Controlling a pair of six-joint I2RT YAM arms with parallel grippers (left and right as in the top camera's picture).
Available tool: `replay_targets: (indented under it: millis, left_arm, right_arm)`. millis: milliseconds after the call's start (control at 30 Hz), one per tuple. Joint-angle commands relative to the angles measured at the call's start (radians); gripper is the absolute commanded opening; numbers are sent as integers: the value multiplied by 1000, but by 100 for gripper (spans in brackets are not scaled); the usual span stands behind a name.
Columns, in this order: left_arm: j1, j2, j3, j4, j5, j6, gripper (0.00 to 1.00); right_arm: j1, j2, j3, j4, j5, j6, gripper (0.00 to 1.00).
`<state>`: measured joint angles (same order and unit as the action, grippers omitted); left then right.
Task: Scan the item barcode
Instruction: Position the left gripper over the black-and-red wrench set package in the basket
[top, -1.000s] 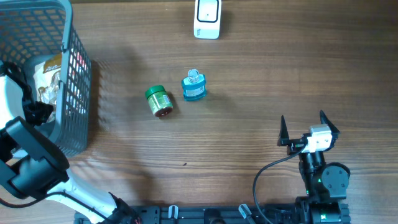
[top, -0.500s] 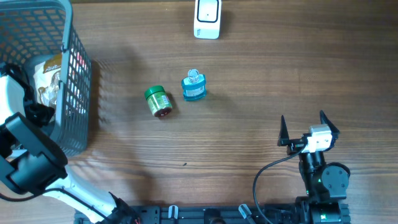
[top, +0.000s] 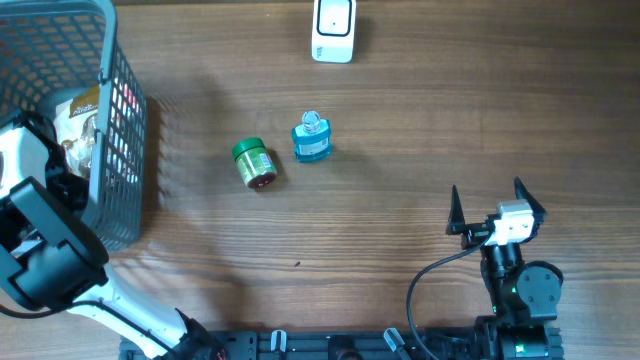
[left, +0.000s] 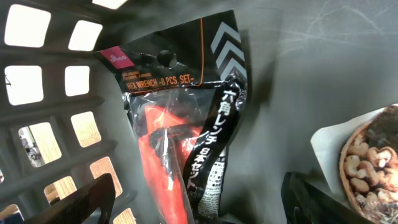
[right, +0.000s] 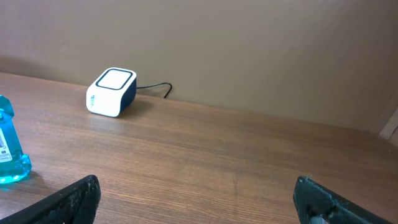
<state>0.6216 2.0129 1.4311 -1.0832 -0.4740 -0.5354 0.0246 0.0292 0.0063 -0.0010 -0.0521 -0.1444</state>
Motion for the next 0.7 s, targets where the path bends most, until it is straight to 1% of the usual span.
replay_targets:
  millis: [0,67,133,233,333,433,533,633,667]
  left_arm:
    - [5,38,-59,11,0,5,82]
    - [5,38,-58,8,-30,5,78]
    - [5,38,-58,3,-44,4,69]
    - [5,38,-58,2,-43,4,45]
    - [5,37,-58,-9,-43,4,33]
    - [5,37,-58,-17,-44,4,24]
    - [5,37,-58,-19,-44,4,11]
    - [5,37,-58,-20,-44,5,4]
    - [5,37,-58,-20,-44,5,4]
  right_arm:
    - [1,0,-1,2,-16,-13,100]
    - [1,0,-1,2,-16,-13,100]
    - [1,0,-1,3,-16,-13,100]
    - [1,0,-1,2,-16,-13,100]
    - [1,0,-1,2,-16,-13,100]
    - [1,0,-1,2,-16,-13,100]
    - [1,0,-1,3,-16,-13,100]
    - [1,0,-1,2,-16,-13,100]
    - [1,0,-1,2,-16,-13,100]
